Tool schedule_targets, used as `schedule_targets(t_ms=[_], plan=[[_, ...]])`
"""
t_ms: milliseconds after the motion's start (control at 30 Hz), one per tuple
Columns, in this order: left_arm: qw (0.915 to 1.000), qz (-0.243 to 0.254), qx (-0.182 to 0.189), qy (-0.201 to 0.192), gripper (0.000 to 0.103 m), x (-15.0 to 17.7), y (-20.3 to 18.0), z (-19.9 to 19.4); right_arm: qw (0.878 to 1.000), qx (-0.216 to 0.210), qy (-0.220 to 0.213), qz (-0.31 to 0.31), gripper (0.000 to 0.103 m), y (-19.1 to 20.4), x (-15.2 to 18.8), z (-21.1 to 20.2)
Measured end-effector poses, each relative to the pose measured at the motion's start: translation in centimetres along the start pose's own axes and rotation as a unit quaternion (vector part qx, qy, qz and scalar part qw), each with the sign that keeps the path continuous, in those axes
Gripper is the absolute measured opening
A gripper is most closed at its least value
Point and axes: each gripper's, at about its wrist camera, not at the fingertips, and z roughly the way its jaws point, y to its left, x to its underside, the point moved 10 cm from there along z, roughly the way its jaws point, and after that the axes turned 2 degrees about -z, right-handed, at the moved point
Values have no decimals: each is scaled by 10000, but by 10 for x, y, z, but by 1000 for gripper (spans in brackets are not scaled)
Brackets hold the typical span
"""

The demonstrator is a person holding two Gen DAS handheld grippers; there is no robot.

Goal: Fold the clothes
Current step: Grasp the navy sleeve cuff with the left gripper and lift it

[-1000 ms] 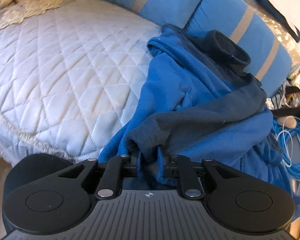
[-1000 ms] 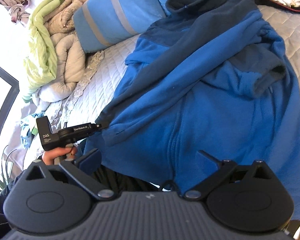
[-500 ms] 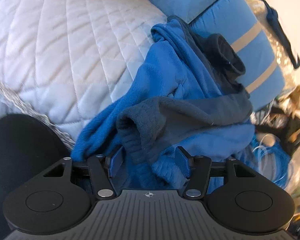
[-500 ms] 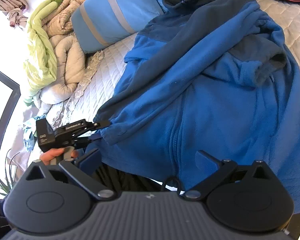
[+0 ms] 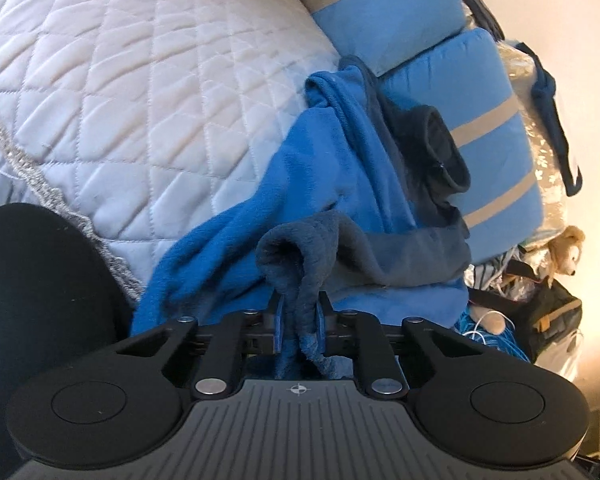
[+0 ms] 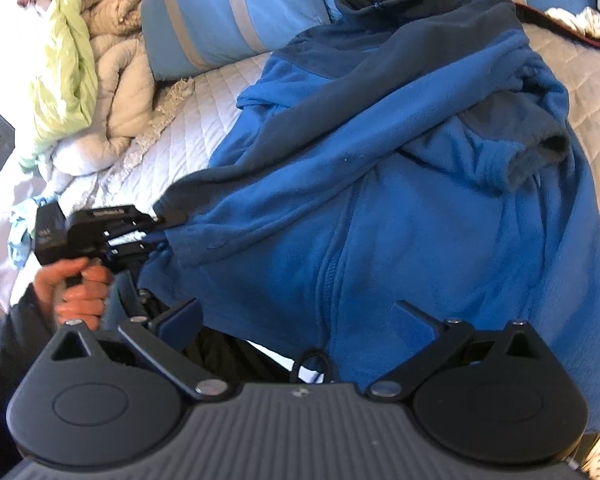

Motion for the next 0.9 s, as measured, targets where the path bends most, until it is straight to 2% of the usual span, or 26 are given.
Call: schedule_targets(t_ms=[233, 400, 600, 700, 900], plan=[[9997, 244, 19, 62, 13, -8, -26, -12, 9998, 127, -36, -173, 103, 3, -1, -1], [9993, -20, 361, 50, 13, -27, -63, -36, 9996, 197, -115, -169, 103, -6, -8, -4], [9933, 368, 1047, -333, 12, -63, -153, -75, 9959, 712, -506, -234, 103, -50, -48, -21], [9866, 710, 1387, -486, 12, -76, -206, -87, 9913, 1005, -811, -273, 103, -82, -78, -27], [9719, 1284, 1810, -784, 12, -96, -295, -91, 9766, 1748, -1185, -404, 103, -155, -130, -19]])
